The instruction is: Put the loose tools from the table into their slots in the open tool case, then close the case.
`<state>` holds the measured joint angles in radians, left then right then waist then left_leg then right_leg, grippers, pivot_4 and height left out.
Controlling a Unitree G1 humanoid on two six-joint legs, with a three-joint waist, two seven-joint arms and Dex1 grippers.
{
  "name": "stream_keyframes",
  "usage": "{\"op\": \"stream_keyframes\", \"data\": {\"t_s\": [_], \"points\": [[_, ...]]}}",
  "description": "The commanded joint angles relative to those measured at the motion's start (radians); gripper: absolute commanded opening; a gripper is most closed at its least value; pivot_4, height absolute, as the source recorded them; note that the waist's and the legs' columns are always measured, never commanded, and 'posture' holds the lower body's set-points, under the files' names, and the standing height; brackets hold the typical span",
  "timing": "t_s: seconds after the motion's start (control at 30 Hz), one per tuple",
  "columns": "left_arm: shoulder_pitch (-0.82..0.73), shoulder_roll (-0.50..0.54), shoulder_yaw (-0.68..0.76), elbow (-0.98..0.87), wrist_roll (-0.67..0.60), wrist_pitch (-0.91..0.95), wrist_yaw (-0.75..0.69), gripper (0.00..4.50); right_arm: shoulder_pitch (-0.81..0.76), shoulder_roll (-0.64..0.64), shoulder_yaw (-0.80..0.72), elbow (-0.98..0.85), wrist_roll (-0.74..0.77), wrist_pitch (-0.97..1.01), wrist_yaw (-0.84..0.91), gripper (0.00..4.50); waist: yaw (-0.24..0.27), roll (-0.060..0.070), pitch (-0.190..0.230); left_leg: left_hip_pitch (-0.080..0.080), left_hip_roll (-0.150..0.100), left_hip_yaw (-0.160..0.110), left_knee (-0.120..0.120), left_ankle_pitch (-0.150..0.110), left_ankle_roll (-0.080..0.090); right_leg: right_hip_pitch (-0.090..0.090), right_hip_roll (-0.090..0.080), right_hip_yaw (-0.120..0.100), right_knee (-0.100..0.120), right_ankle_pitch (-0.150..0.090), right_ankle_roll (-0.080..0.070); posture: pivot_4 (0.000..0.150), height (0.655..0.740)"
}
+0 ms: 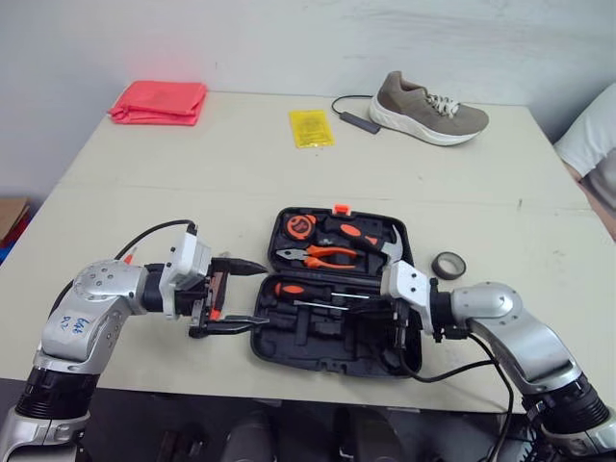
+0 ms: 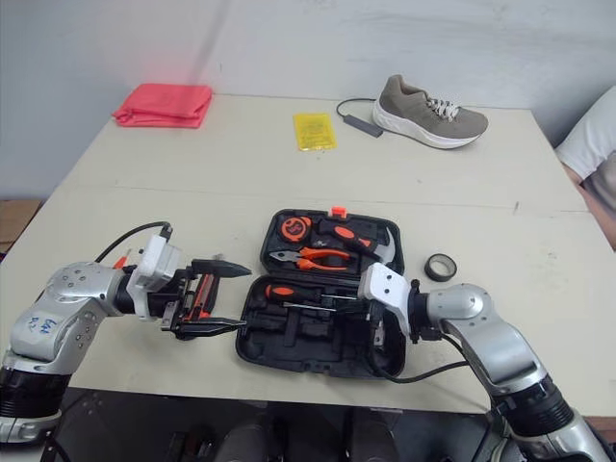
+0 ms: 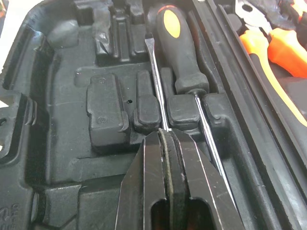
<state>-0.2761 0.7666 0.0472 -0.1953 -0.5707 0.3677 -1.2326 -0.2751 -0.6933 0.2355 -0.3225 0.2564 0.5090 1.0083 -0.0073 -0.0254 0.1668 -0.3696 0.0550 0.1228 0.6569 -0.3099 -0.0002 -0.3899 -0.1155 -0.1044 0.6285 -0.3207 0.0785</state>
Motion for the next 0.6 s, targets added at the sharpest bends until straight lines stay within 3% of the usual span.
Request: {"op": "stream_keyframes", "data": {"t_s": [0.03,0.2,0.3,0.4,0.53,0.6], "points": [[-0.012,0.009,0.028,-0.031,0.008,-0.014,0.023,4.5,0.041,0.017,-0.01,0.008,0.026,-0.006,-0.001,0.03,0.0,0.0,0.0,0.0,0.0,0.0,0.0,0.0,0.0,0.0,0.0,0.0,0.0,0.0,0.0,0.15,0.74],[0.031,0.018,0.179,0.015,-0.041,-0.008,0.085,4.5,0.122,0.028,-0.276,-0.052,0.21,-0.108,0.026,0.03,0.004,0.004,0.004,-0.003,0.0,0.001,-0.001,0.0,-0.001,-0.003,0.001,0.0,0.0,-0.001,-0.001,0.15,0.74],[0.118,0.086,0.302,0.129,0.023,-0.091,0.067,4.5,0.239,-0.053,-0.448,-0.126,0.291,-0.11,0.08,0.96,0.004,0.008,0.006,-0.003,0.0,0.001,-0.001,0.0,0.0,-0.003,0.001,0.0,-0.001,-0.001,-0.001,0.15,0.74],[0.159,0.145,0.418,0.286,0.054,-0.161,0.077,4.5,0.395,-0.121,-0.605,-0.127,0.275,-0.178,0.139,2.5,0.007,0.008,0.007,-0.002,0.0,0.002,-0.004,0.0,0.0,-0.003,0.001,-0.003,-0.002,-0.001,-0.001,0.15,0.74],[0.269,0.224,0.573,0.484,0.092,-0.268,0.046,4.5,0.548,-0.114,-0.822,-0.007,0.265,-0.372,0.229,4.47,0.006,0.007,0.007,-0.001,0.0,0.002,-0.005,-0.004,0.006,-0.003,0.001,-0.004,-0.002,-0.001,-0.001,0.15,0.74],[0.301,0.258,0.643,0.604,0.107,-0.322,0.056,4.5,0.594,-0.104,-0.916,0.09,0.27,-0.46,0.267,4.47,0.005,0.007,0.007,0.0,0.0,0.004,-0.005,-0.005,0.007,-0.003,0.001,-0.005,-0.002,-0.001,-0.001,0.15,0.74]]}}
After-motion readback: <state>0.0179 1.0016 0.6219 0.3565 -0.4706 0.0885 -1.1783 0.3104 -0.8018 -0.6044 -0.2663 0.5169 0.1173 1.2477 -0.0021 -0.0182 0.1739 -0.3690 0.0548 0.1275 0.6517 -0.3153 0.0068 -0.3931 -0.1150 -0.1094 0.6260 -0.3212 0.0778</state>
